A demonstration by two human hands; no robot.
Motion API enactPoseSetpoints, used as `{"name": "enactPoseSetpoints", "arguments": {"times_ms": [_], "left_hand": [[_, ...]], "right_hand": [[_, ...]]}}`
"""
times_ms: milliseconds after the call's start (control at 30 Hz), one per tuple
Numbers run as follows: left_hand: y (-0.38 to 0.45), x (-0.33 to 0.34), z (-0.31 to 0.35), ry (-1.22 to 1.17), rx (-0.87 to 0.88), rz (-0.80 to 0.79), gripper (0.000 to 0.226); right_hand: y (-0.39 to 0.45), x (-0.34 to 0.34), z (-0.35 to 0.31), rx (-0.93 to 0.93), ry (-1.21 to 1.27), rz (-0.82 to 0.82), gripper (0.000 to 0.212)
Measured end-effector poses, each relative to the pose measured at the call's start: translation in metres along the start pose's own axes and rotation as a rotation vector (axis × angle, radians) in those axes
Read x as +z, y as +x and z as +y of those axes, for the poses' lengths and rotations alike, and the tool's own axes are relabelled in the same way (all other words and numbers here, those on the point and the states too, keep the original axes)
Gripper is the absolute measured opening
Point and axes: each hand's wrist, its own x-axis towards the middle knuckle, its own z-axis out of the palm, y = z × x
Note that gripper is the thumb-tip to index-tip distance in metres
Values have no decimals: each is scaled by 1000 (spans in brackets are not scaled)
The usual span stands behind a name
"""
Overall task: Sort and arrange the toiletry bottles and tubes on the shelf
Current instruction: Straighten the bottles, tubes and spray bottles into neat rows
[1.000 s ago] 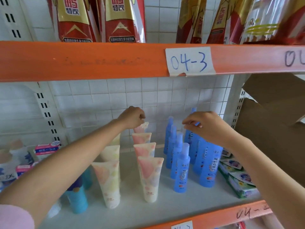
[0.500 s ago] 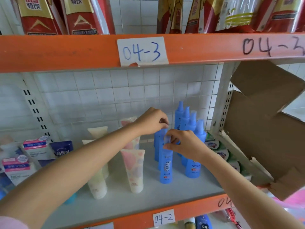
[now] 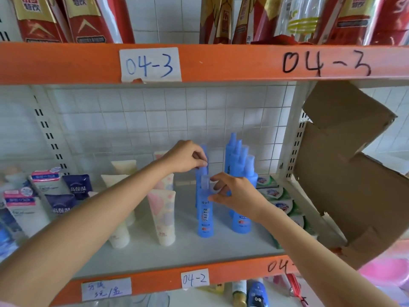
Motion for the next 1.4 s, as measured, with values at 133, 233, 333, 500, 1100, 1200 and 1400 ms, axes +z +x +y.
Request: {"name": "enactPoseSetpoints", "arguments": {"times_ms": [133, 233, 333, 500, 1100, 1200, 1400], "left_hand": [[1, 3, 3, 1, -3, 19, 10], [5, -2, 2, -7, -1, -20, 11], [14, -9, -3, -39, -22, 54, 15], [31, -13, -10, 92, -24, -20, 26], [44, 3, -12, 209, 12, -157, 31], [42, -1, -16, 120, 4, -156, 40], [26, -9, -21, -21, -3, -144, 29]], "right_hand": [[9, 11, -2, 22, -23, 6, 29], [13, 19, -3, 47, -44, 30, 23], [14, 22, -2, 55, -44, 27, 22], [17, 20, -4, 100, -51, 17, 19], [17, 23, -3, 85, -89, 72, 28], [16, 26, 0, 84, -79, 90, 26], [8, 36, 5, 134, -36, 91, 28]]}}
